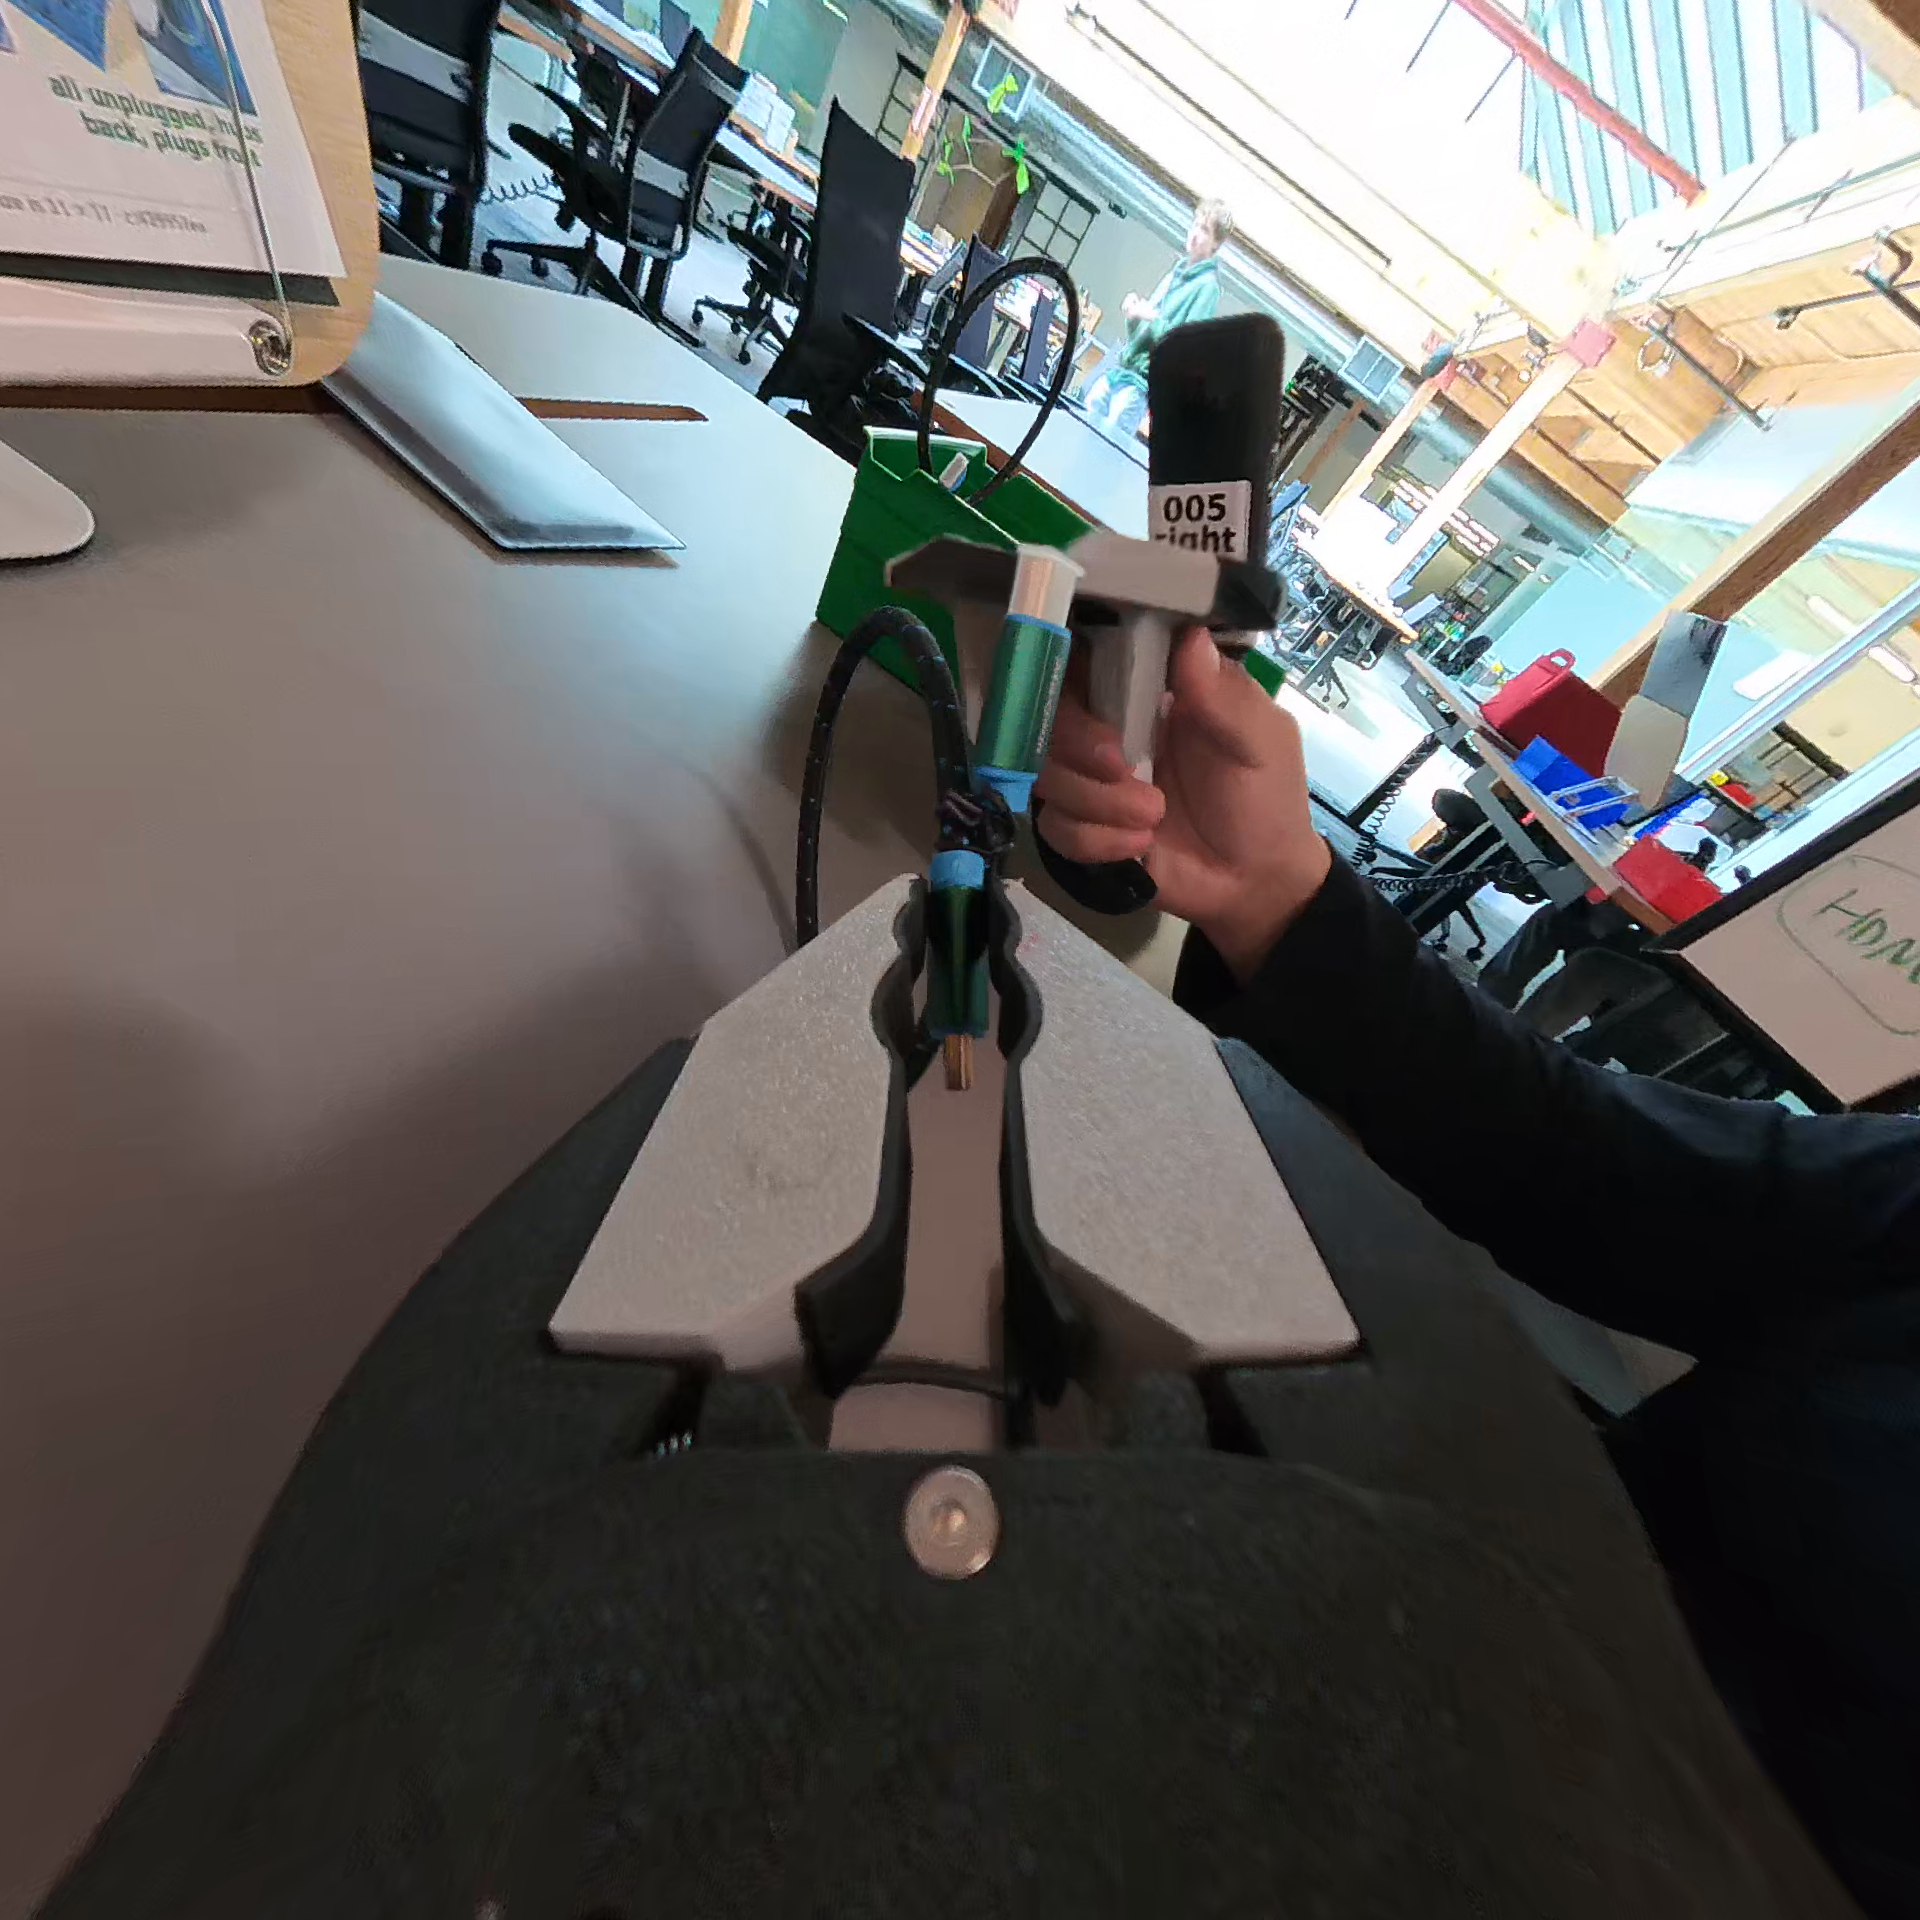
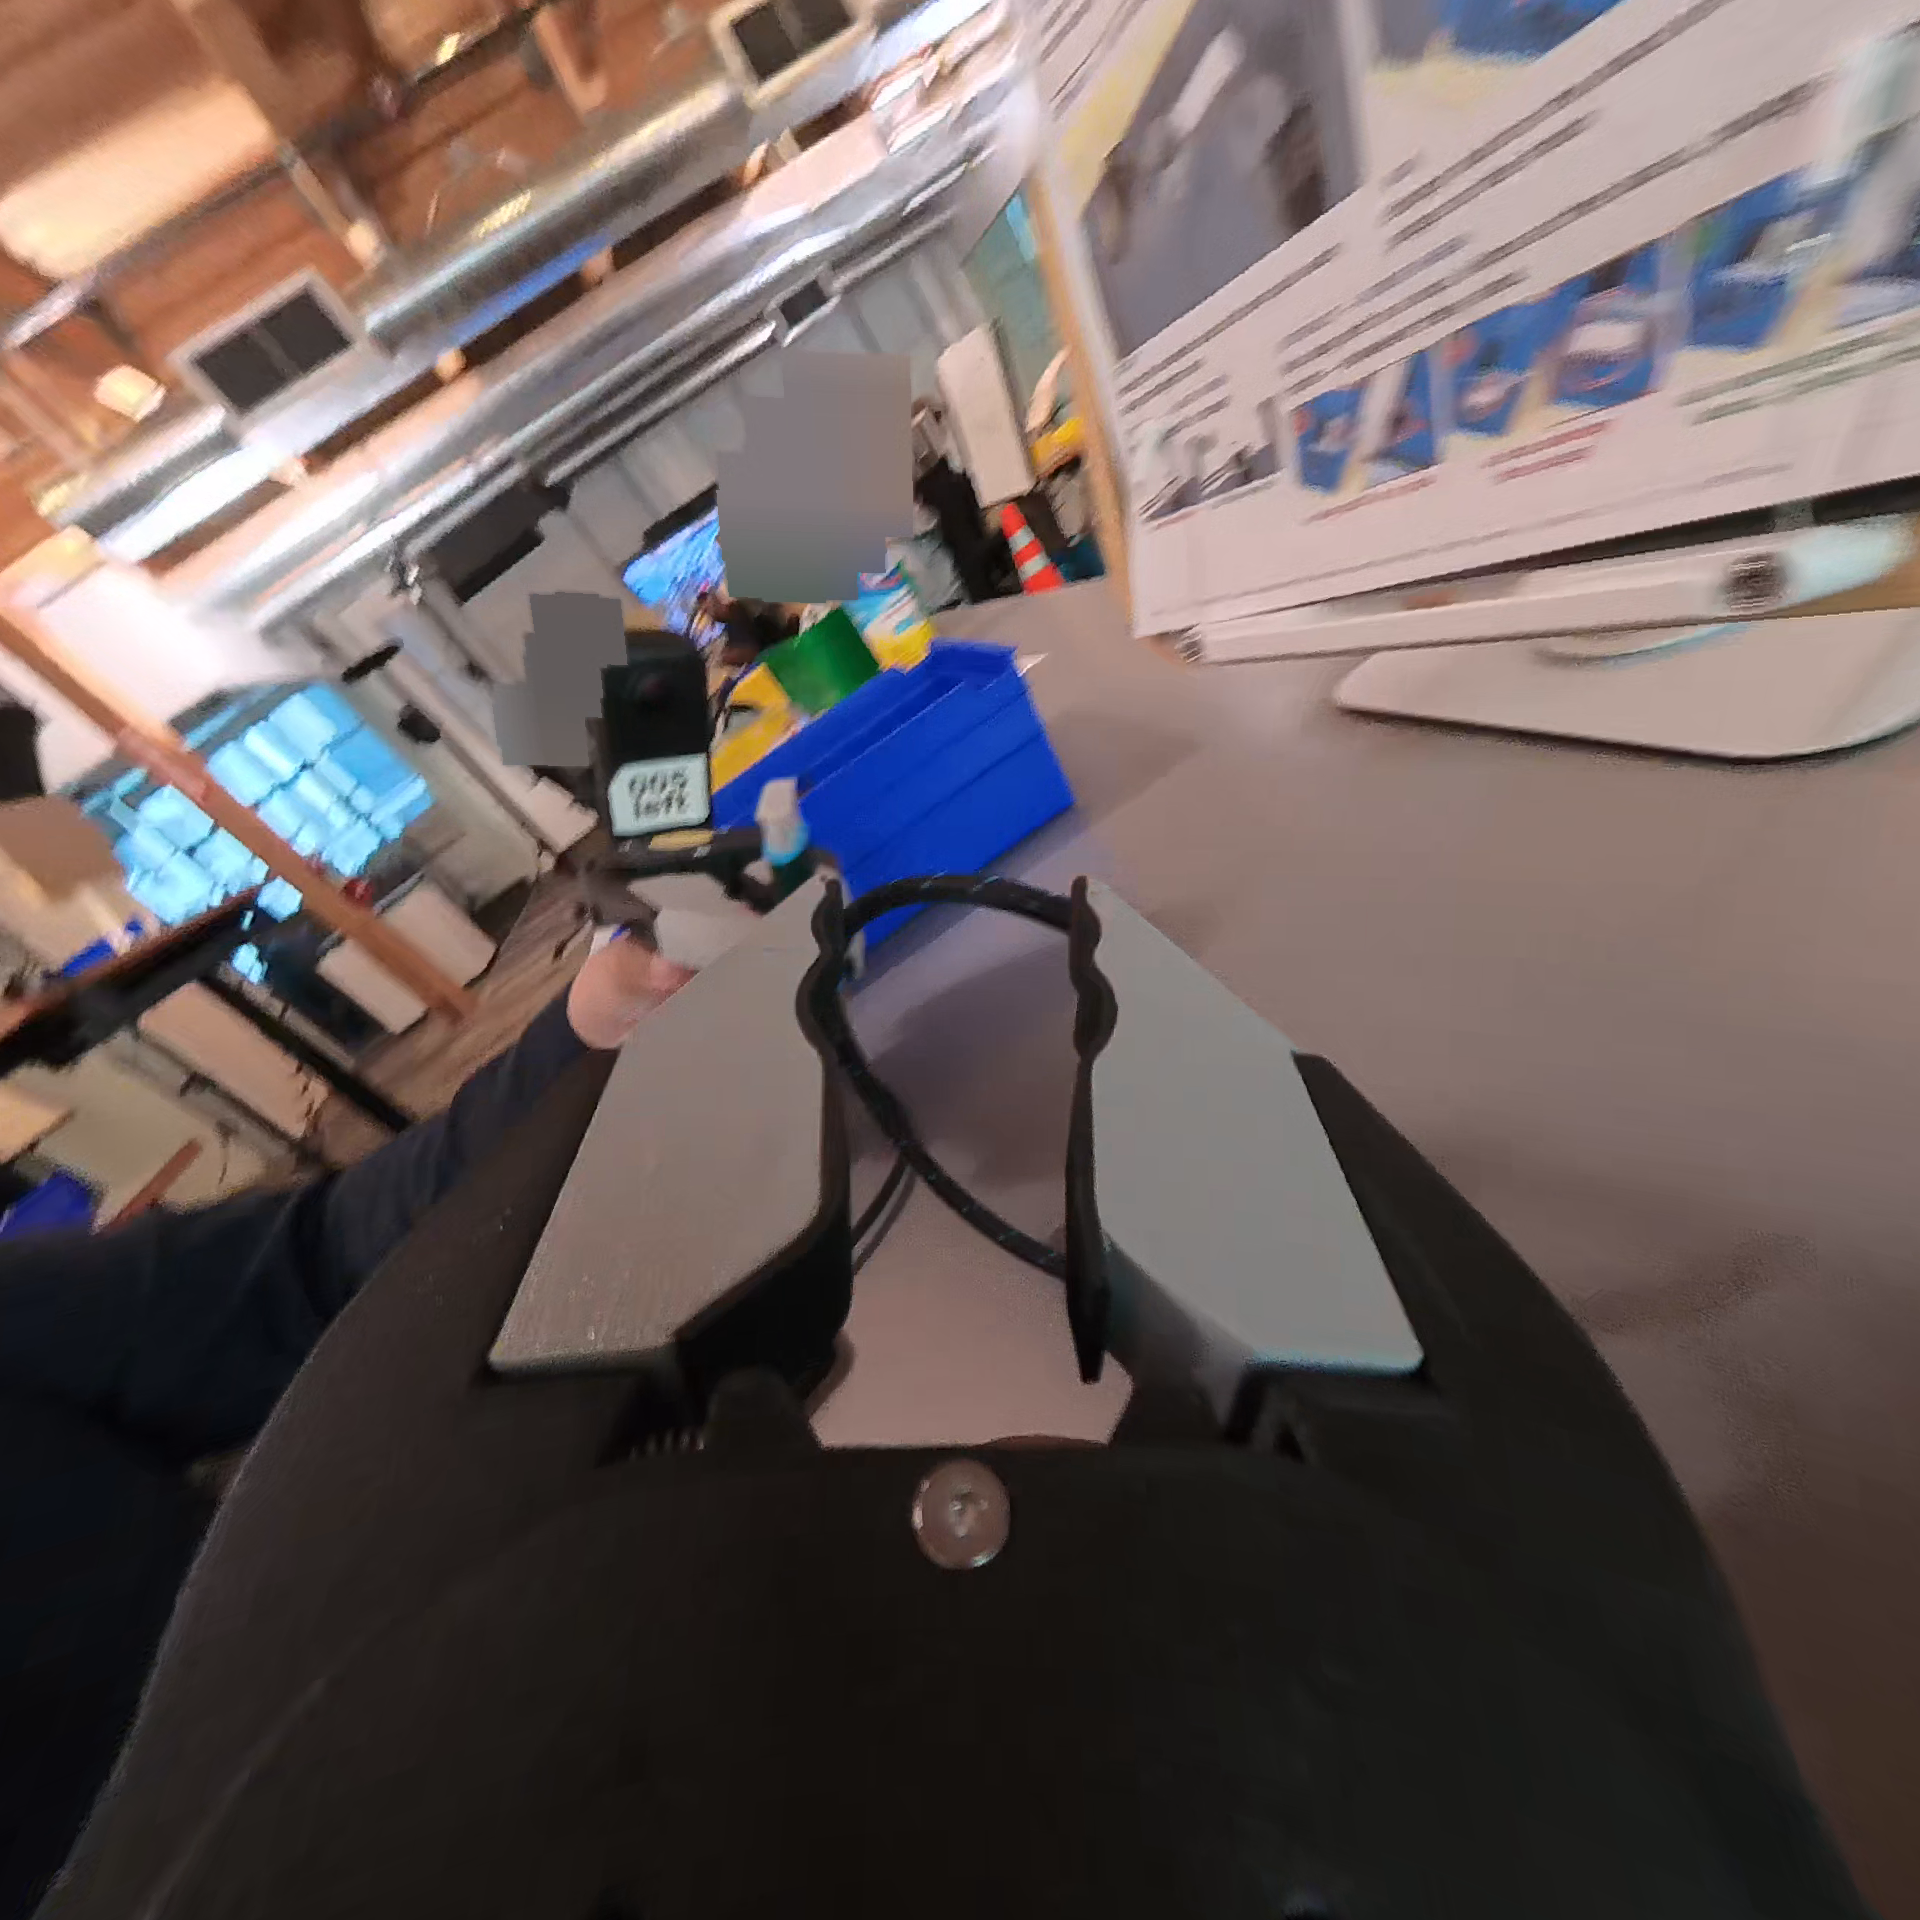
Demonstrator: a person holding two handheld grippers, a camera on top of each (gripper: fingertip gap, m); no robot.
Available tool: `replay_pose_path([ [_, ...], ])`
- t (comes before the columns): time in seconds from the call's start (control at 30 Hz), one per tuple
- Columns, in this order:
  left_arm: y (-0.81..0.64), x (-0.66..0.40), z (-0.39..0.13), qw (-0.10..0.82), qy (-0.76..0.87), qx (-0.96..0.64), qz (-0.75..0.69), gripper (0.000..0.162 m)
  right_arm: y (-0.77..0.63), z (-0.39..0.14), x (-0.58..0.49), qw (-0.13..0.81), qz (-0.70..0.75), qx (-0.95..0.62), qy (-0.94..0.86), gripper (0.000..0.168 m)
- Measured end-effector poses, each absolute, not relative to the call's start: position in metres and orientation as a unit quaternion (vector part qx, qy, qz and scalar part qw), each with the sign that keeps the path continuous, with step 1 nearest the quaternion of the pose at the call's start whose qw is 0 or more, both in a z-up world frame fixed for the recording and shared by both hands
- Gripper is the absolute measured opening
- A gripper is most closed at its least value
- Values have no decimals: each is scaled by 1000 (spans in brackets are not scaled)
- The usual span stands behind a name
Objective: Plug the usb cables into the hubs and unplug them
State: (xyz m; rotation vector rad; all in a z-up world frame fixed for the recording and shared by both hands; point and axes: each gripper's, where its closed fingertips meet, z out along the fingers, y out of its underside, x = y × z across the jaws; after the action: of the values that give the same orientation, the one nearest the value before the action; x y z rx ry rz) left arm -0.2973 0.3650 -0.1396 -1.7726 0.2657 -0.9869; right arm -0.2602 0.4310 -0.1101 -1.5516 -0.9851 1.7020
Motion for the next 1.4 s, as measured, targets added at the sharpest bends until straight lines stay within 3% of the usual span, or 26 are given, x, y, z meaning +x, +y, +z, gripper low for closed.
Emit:
replay_pose_path([
  [0.3,373,-306,-141,534,82,-742,-398,9,372,-144,-284,273,568,-564,-533,37],
  [0.5,367,-287,-145,509,113,-739,-426,9,374,-152,-296,245,600,-579,-495,43],
  [0.57,368,-284,-147,506,112,-742,-426,9,372,-147,-296,232,629,-567,-479,35],
  [0.73,369,-284,-160,496,127,-763,-395,9,375,-131,-294,224,674,-543,-447,31],
  [1.07,372,-280,-167,491,136,-775,-373,14,381,-135,-293,265,633,-557,-468,23],
  [1.27,377,-302,-169,518,153,-799,-266,19,430,-153,-276,352,486,-646,-472,21],
  [1.4,376,-298,-173,514,168,-804,-247,19,438,-163,-263,326,453,-683,-471,20],
])
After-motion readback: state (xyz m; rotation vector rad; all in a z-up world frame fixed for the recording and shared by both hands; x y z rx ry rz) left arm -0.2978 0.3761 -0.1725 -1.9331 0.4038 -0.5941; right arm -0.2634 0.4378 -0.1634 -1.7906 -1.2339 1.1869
